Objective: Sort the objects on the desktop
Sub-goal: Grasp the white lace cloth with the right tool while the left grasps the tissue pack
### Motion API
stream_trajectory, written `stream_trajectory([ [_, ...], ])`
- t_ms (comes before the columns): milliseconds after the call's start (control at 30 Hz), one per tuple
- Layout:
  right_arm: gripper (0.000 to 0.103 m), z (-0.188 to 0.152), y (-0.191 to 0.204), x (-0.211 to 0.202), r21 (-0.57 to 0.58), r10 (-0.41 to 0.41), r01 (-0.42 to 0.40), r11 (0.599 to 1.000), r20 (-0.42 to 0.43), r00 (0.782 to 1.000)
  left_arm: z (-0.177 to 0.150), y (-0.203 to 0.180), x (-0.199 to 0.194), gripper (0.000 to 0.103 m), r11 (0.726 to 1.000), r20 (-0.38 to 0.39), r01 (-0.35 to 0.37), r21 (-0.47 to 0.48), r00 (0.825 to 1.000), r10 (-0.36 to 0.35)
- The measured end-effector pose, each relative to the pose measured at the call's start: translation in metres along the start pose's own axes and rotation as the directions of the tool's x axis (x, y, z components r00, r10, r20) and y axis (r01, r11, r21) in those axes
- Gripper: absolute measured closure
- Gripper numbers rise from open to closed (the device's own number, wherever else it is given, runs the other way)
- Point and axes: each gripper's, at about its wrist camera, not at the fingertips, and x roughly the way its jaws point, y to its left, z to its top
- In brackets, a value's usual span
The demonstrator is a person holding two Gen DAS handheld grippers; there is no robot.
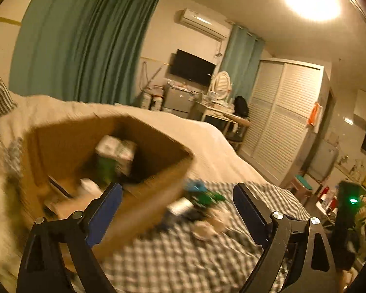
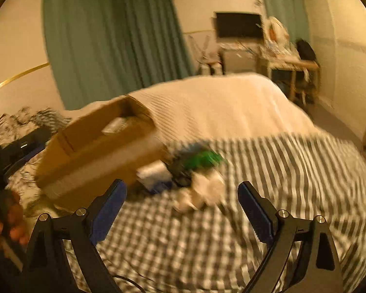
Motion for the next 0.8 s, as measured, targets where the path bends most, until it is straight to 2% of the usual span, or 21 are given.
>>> stream_trajectory([
  [100,0.012,-0.014,-0.027,0.018,0.067,-0.003,0.005,0.998,-0.029,1.000,-0.030,-0.014,0.019,0.007,0.999,-0.052,-0.037,0.013,0.998,0.038],
  [167,0.018,-0.015,-0.038,0.030,0.095,0.037,-0.032,0.995,-0.046,0.998,-0.049,-0.023,0.044,0.007,0.991,-0.112,-0.106,0.076,0.987,0.114],
  [267,0.018,-0.012,-0.046,0.061,0.112,0.076,-0.067,0.991,-0.079,0.994,-0.066,-0.023,0.069,0.007,0.981,-0.164,-0.152,0.122,0.971,0.172],
  [400,0.019,-0.008,-0.042,0.106,0.103,0.108,-0.096,0.990,-0.119,0.987,-0.079,-0.011,0.087,0.007,0.980,-0.227,-0.178,0.086,0.954,0.193],
  [500,0.019,-0.010,-0.038,0.141,0.111,0.092,-0.071,0.991,-0.203,0.975,-0.084,-0.004,0.091,0.007,0.982,-0.251,-0.180,0.054,0.950,0.188],
  [533,0.025,-0.013,-0.039,0.148,0.120,0.096,-0.071,0.990,-0.215,0.972,-0.085,-0.004,0.092,0.007,0.982,-0.257,-0.181,0.049,0.948,0.187],
  [567,0.049,-0.016,-0.042,0.149,0.130,0.111,-0.085,0.988,-0.207,0.972,-0.085,-0.003,0.093,0.007,0.982,-0.264,-0.181,0.050,0.946,0.188],
  [633,0.088,-0.019,-0.046,0.141,0.124,0.131,-0.108,0.986,-0.195,0.972,-0.085,-0.006,0.096,0.007,0.980,-0.275,-0.187,0.062,0.941,0.197],
  [700,0.088,-0.017,-0.048,0.126,0.097,0.131,-0.116,0.988,-0.159,0.979,-0.084,-0.012,0.102,0.007,0.975,-0.281,-0.205,0.082,0.934,0.220],
  [800,0.088,-0.012,-0.056,0.098,0.076,0.084,-0.076,0.994,-0.105,0.991,-0.079,-0.025,0.108,0.007,0.974,-0.263,-0.210,0.087,0.938,0.226],
])
